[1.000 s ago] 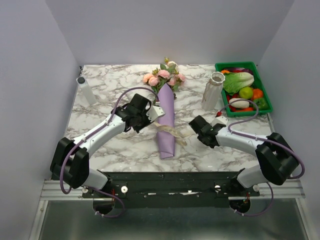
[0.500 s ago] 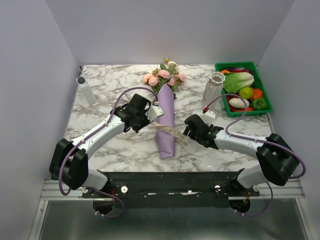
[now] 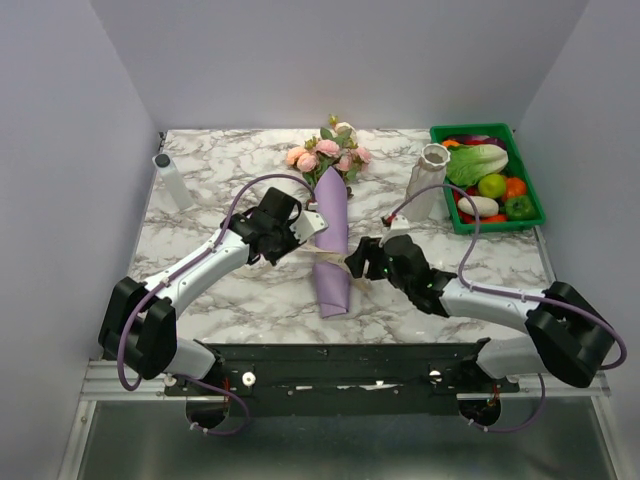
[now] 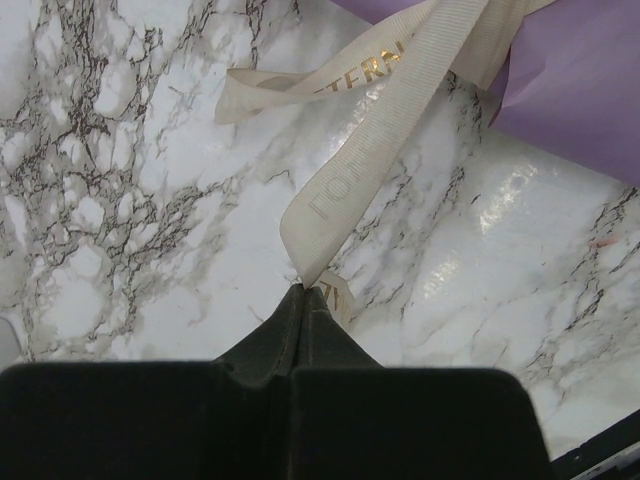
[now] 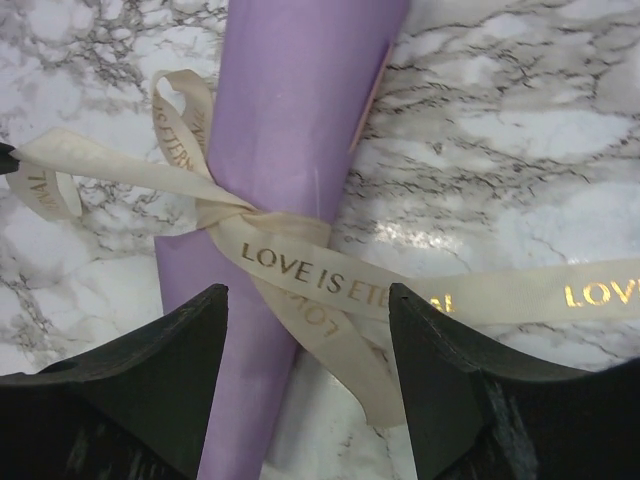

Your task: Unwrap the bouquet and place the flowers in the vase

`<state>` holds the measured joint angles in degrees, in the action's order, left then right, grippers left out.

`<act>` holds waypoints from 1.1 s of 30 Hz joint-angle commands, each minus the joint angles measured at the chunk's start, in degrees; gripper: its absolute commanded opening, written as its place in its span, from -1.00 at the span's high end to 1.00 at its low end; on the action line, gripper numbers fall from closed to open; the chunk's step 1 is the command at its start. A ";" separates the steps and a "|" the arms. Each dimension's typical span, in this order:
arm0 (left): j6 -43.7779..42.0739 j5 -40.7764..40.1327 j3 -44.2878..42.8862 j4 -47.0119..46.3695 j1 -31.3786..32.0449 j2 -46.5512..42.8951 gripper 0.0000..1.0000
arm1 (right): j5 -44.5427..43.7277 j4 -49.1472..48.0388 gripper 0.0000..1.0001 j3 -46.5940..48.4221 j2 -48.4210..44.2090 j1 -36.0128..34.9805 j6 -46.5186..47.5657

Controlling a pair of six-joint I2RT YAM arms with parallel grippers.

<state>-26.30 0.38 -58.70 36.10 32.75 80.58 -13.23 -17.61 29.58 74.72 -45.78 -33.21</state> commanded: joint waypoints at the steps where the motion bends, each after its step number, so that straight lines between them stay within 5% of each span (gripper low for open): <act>1: 0.11 -1.79 0.51 -0.15 0.12 0.02 1.00 | 6.19 -5.68 -0.46 4.51 3.85 -0.28 6.83; 20: 0.03 -1.88 -0.28 0.03 0.12 0.90 1.00 | 11.92 -8.23 -0.22 6.54 13.16 -0.36 9.74; 29: 0.20 -1.96 -0.01 0.11 0.12 0.99 1.00 | 9.72 -8.50 0.20 6.98 13.44 -0.36 10.19; 33: 0.20 -2.14 0.07 0.11 0.12 1.25 1.00 | 10.77 -8.58 0.23 6.54 12.56 -0.28 9.83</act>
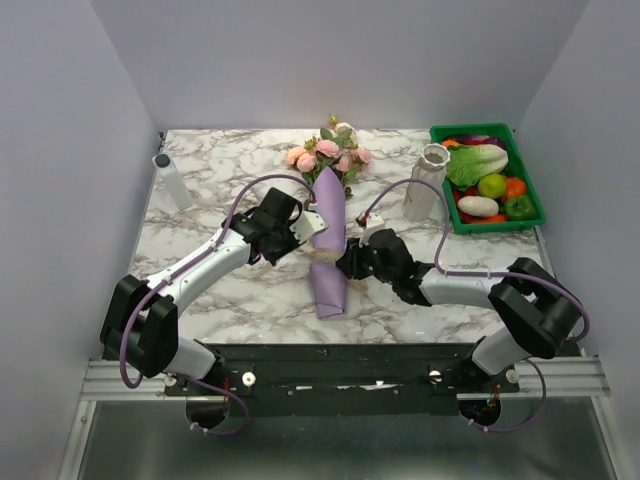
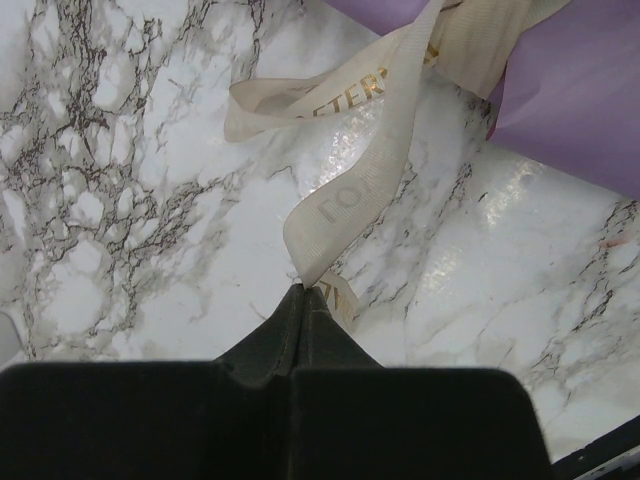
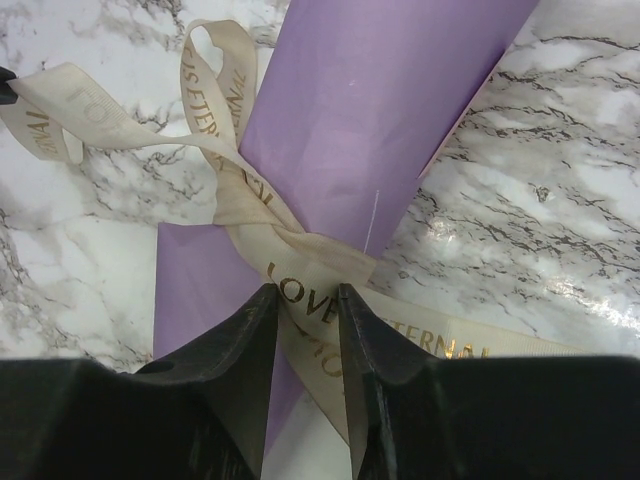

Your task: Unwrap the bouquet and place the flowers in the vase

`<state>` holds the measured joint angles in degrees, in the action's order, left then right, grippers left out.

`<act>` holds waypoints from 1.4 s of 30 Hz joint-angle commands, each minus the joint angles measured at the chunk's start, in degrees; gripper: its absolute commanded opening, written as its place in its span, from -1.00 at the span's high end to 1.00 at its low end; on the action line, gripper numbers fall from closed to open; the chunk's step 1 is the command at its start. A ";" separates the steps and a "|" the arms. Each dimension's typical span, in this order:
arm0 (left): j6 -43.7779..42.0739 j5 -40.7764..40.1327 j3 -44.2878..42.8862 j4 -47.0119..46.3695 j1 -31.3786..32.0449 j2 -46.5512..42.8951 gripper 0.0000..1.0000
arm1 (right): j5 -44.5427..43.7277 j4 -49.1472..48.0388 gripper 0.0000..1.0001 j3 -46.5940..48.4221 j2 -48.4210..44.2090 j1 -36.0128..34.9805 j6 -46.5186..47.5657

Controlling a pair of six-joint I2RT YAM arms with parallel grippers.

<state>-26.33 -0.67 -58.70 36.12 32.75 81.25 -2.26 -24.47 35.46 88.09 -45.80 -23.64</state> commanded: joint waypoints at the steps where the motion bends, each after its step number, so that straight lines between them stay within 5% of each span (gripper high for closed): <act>1: 0.22 -1.18 0.07 0.01 0.12 0.66 1.00 | -0.20 -1.72 0.23 0.75 -1.25 -0.25 0.17; 11: 0.49 -1.18 0.69 0.44 0.12 0.93 1.00 | -1.77 -0.93 0.46 0.92 -2.84 -0.34 0.00; 20: 0.40 -1.62 1.48 0.00 0.12 1.10 1.00 | -4.50 -0.32 0.96 0.92 -6.53 -0.34 -1.32; 27: 0.40 -2.67 1.48 0.44 -0.23 -0.04 1.00 | -11.96 2.75 0.99 0.66 -8.46 -0.34 -2.55; 42: -5.30 -8.47 1.39 2.20 -28.24 -7.68 1.00 | -45.10 24.28 0.99 -7.25 -34.21 0.44 -4.39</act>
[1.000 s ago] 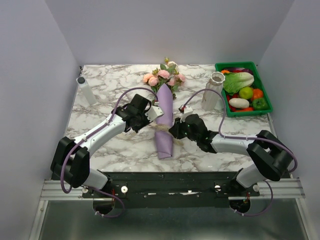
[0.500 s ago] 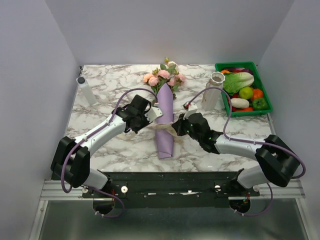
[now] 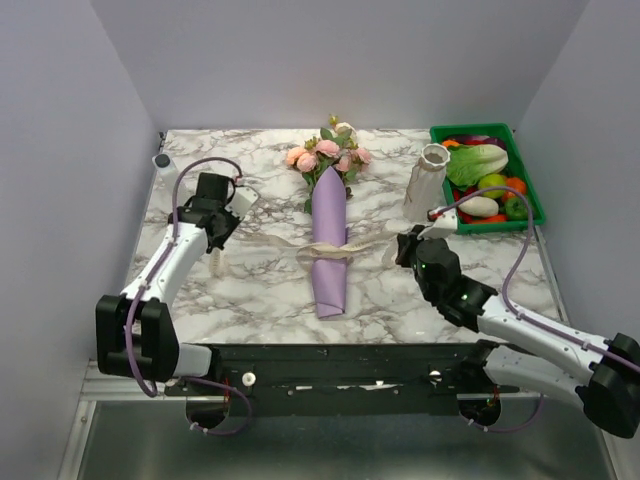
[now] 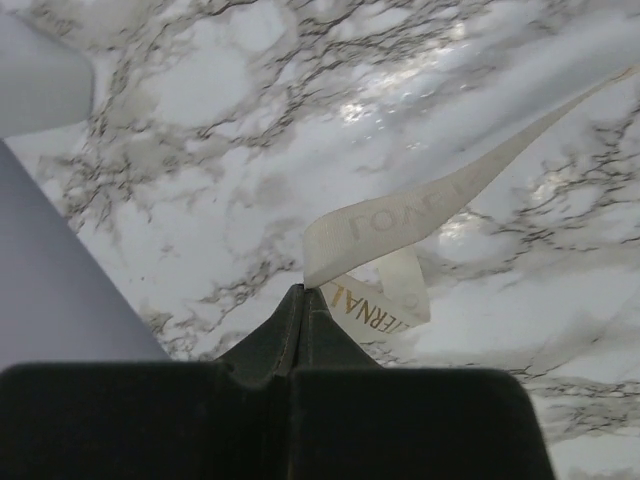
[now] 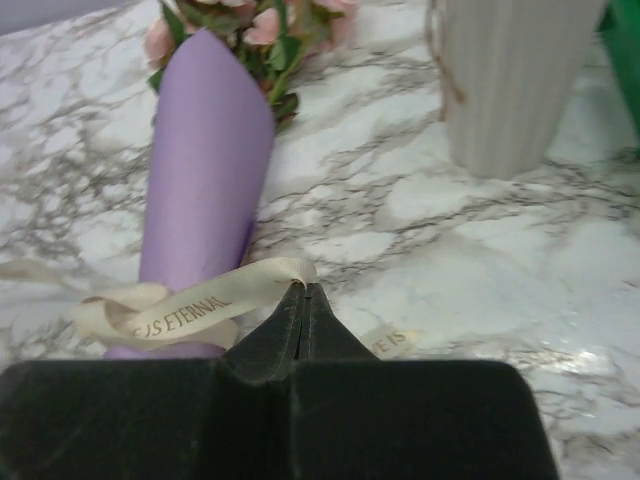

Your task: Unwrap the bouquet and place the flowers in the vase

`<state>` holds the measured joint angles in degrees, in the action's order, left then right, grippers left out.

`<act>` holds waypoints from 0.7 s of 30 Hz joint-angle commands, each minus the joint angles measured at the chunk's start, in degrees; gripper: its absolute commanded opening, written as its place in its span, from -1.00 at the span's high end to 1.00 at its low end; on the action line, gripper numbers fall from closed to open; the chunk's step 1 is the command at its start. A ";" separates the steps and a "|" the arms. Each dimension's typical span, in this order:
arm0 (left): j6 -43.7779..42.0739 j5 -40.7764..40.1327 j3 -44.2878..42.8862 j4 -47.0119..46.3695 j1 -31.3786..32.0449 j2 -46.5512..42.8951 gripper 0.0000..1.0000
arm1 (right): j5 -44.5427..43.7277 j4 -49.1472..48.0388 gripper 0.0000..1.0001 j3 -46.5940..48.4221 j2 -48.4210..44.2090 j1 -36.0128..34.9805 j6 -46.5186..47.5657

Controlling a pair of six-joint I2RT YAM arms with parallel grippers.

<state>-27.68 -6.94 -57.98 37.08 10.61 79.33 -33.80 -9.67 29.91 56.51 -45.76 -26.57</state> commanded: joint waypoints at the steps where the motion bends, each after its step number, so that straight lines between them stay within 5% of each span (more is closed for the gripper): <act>1: -4.57 -1.77 0.76 1.33 -7.87 -7.07 1.00 | -14.88 12.02 0.99 -2.05 -4.46 0.93 -1.99; 10: -10.46 -2.02 -1.78 0.97 -20.89 -9.63 1.00 | -22.71 30.29 0.99 1.20 -7.73 11.21 -15.79; 12: -10.46 -2.64 -2.67 1.50 -21.24 -9.37 0.83 | -24.29 33.91 0.99 3.92 -6.07 12.44 -18.59; 13: -10.29 -3.08 -3.28 1.42 -21.25 -9.46 0.75 | -24.99 38.98 0.79 5.32 -5.19 12.79 -19.91; 16: -10.03 -3.78 -4.33 1.68 -21.33 -9.89 -0.14 | -25.97 48.56 0.30 11.29 -1.33 13.06 -24.31; 17: -9.85 -2.91 -4.77 2.38 -21.33 -10.42 -0.57 | -24.92 49.22 0.16 12.27 -0.71 12.98 -23.45; 19: -8.19 -0.19 -7.57 4.30 -21.16 -10.69 -0.90 | -23.95 48.53 -0.18 13.94 -0.78 12.54 -21.43; 21: -6.51 3.66 -10.13 8.87 -19.07 -10.42 -0.97 | -23.33 46.25 -0.32 14.03 -1.66 10.70 -17.31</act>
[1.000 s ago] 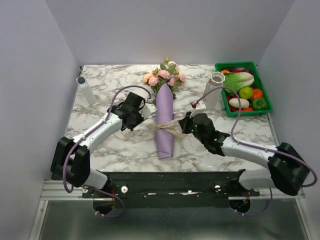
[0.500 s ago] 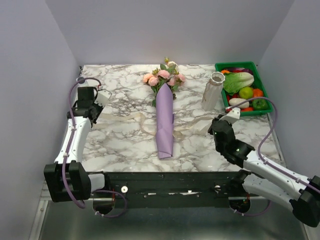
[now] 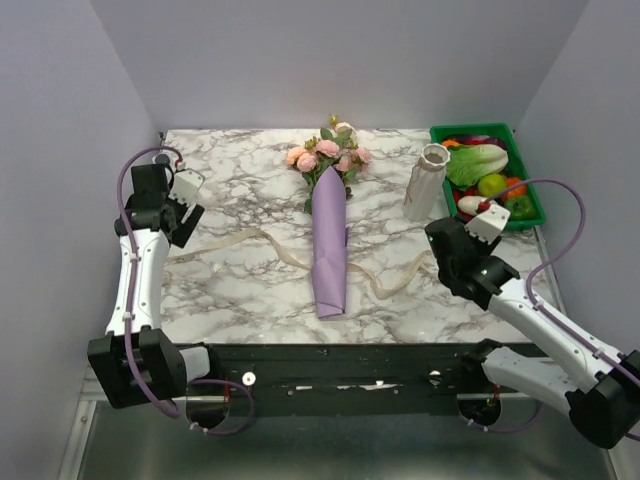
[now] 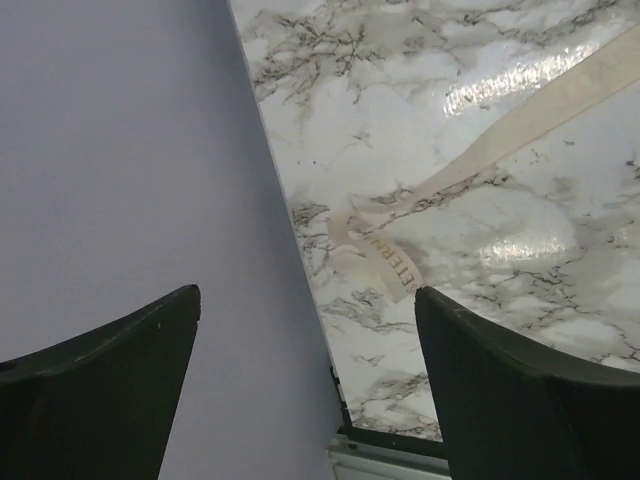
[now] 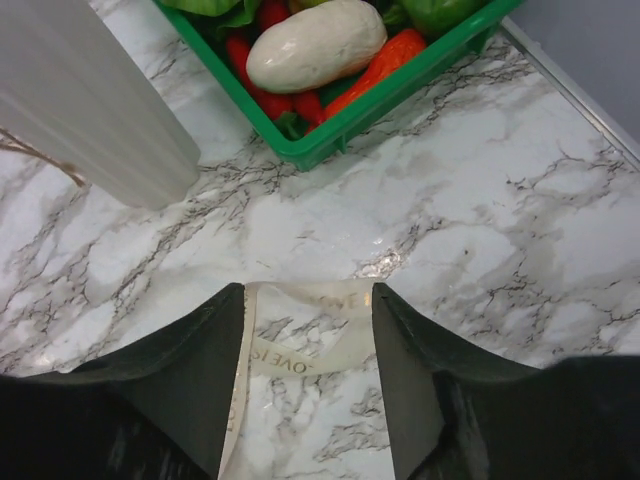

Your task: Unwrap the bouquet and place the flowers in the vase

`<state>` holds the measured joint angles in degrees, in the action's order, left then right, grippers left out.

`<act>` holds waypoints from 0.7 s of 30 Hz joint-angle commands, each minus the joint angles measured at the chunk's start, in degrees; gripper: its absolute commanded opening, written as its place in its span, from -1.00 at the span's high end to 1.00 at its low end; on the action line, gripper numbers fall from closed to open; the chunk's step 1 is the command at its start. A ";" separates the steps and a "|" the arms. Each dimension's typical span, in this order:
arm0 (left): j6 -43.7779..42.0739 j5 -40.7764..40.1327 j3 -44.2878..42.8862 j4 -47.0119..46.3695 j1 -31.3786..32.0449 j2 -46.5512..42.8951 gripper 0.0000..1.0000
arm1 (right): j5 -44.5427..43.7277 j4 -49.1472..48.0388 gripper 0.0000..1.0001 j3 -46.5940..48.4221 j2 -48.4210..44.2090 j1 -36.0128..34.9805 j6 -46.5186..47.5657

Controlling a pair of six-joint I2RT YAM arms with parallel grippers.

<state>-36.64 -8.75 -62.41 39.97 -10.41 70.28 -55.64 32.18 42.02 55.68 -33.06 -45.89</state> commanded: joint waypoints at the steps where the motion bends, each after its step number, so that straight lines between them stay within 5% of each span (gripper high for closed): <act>1: 3.93 6.46 -7.96 7.57 3.46 -1.29 -0.98 | -1.58 2.73 -0.40 2.01 -1.27 -2.71 3.34; 10: 10.63 30.77 -10.45 15.49 29.36 -0.15 -0.98 | -0.70 -9.33 -0.51 0.96 -7.69 -14.75 14.25; 21: 5.00 40.30 -9.12 10.84 38.97 19.79 -0.98 | 18.01 -19.44 -0.45 -5.55 -23.33 -14.84 24.18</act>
<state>-30.59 25.19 -70.61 51.90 26.96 84.38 -45.43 17.98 37.23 36.34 -47.64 -26.83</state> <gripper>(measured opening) 0.988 0.725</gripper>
